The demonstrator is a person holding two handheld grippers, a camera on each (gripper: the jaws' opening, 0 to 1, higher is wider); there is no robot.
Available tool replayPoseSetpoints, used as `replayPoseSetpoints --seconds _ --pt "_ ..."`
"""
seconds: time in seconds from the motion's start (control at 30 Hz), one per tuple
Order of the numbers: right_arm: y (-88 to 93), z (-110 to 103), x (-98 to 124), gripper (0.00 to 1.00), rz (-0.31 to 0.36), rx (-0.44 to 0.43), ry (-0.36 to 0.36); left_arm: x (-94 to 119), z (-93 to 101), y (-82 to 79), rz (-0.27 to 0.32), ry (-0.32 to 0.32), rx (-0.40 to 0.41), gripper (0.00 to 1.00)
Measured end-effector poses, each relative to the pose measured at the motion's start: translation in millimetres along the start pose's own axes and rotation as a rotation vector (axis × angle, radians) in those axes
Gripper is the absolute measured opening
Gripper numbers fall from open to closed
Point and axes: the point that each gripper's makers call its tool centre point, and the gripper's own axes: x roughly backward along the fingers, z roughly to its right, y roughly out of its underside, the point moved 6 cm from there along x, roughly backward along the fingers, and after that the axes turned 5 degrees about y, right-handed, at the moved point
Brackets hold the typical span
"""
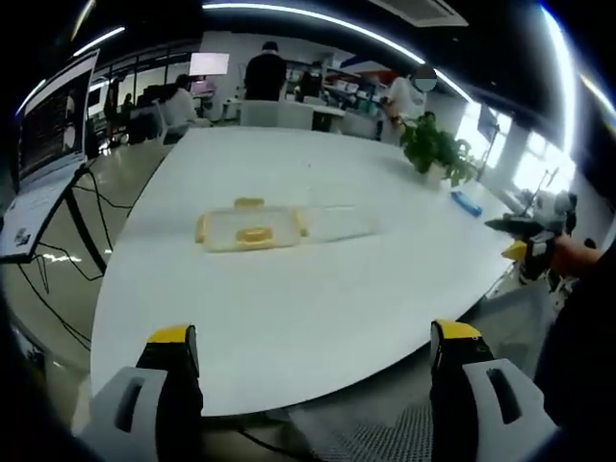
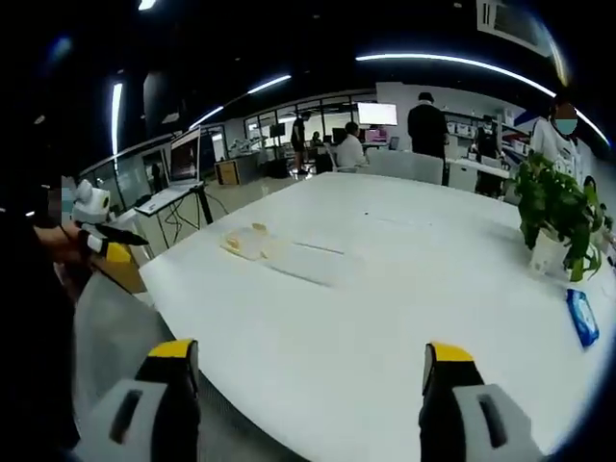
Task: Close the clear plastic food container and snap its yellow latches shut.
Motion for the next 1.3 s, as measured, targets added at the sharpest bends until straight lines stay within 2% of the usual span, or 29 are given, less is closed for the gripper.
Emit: replayPoseSetpoints --seconds 0.4,0.7,0.8,0.87,1.03,1.3 --pt "1.0 -0.7 -1.9 0.98 -0.007 0.005 0.001 -2.2 0.8 0.8 -0.011 -0.001 0.003 0.99" --pt "3.3 -1.1 -1.9 1.0 0.008 -0.061 -0.004 -3.5 2.7 1.2 -0.013 0.002 0.005 0.99" --pt "4.2 -0.1 -1.3 1.0 0.014 -0.081 -0.002 -3.5 3.3 2.3 -0.024 -0.002 -0.021 0.99" --pt "4.0 0.1 -1.2 1.0 0.015 -0.085 -0.001 -3.5 3.6 1.2 -0.012 0.009 0.013 0.99" --pt "2.5 0.6 -2.3 1.0 0.015 -0.076 -0.005 -3.5 4.1 -1.9 -0.019 -0.002 -0.032 0.99" --pt "-1.8 1.1 -2.0 1.0 0.032 -0.083 0.016 -2.0 1.6 -3.3 -0.011 -0.003 -0.035 0.99"
